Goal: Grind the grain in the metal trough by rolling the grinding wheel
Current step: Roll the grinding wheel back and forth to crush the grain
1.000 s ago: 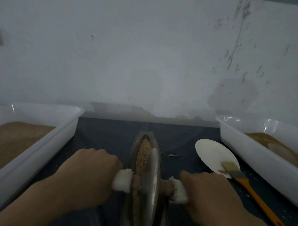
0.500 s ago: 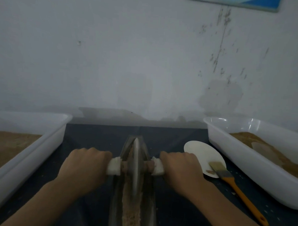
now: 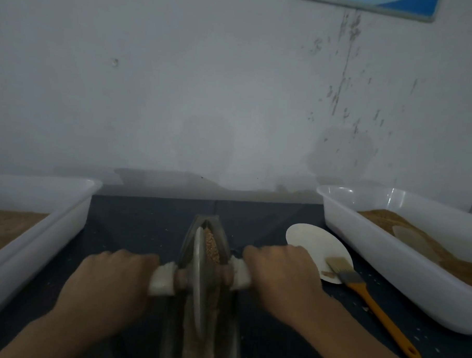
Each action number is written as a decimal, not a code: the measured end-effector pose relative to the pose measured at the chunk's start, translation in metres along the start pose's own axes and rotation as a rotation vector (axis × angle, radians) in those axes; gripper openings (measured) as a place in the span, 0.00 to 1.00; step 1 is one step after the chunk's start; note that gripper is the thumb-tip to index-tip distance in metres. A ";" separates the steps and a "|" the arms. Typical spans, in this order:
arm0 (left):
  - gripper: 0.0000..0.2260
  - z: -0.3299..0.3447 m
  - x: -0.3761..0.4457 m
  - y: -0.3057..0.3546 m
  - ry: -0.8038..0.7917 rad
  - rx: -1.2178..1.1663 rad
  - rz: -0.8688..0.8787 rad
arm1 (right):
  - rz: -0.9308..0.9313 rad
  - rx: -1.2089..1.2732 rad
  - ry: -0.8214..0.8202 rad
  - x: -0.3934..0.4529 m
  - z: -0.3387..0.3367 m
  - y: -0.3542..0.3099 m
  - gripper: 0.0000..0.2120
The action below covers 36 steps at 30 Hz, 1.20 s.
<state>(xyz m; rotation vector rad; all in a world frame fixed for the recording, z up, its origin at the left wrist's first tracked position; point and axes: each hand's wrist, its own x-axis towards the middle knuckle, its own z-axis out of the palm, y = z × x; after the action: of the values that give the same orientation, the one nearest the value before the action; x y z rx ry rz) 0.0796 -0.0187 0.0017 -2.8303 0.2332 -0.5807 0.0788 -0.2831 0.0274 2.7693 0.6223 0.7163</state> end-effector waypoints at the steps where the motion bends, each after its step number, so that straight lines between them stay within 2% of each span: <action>1: 0.10 -0.003 0.006 -0.001 0.031 -0.020 0.021 | 0.008 0.004 0.006 0.009 0.003 0.002 0.12; 5: 0.10 -0.007 0.024 -0.001 0.043 -0.126 0.006 | 0.020 -0.022 0.035 0.027 0.006 0.004 0.13; 8: 0.10 -0.014 0.006 0.001 0.022 -0.129 0.003 | -0.026 -0.002 0.035 0.012 0.001 0.000 0.14; 11: 0.10 -0.030 -0.015 -0.001 0.070 -0.093 0.067 | -0.022 0.037 0.046 -0.021 -0.008 -0.004 0.18; 14: 0.18 -0.039 -0.028 -0.002 0.175 -0.057 0.256 | -0.015 0.079 0.075 -0.047 -0.006 -0.004 0.19; 15: 0.19 -0.043 -0.027 -0.001 0.191 -0.073 0.270 | -0.009 0.073 0.078 -0.050 -0.005 -0.004 0.19; 18: 0.15 -0.034 -0.014 0.002 0.148 -0.031 0.204 | 0.024 0.019 0.050 -0.037 0.000 -0.003 0.23; 22: 0.11 -0.020 0.015 0.004 0.112 -0.012 0.064 | 0.037 -0.028 0.069 0.003 0.016 0.005 0.17; 26: 0.09 -0.015 0.022 0.003 0.059 -0.040 0.025 | 0.081 0.005 0.004 0.023 0.018 0.006 0.13; 30: 0.09 -0.023 -0.002 0.003 -0.029 -0.070 0.041 | 0.008 0.050 -0.057 -0.001 0.000 0.001 0.09; 36: 0.08 -0.043 -0.034 0.003 -0.145 -0.082 0.055 | -0.074 0.021 0.004 -0.036 -0.023 -0.008 0.18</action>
<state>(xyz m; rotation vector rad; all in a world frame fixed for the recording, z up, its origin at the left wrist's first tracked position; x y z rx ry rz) 0.0306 -0.0231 0.0272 -2.9181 0.3129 -0.3606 0.0359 -0.2901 0.0297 2.7482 0.7334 0.7037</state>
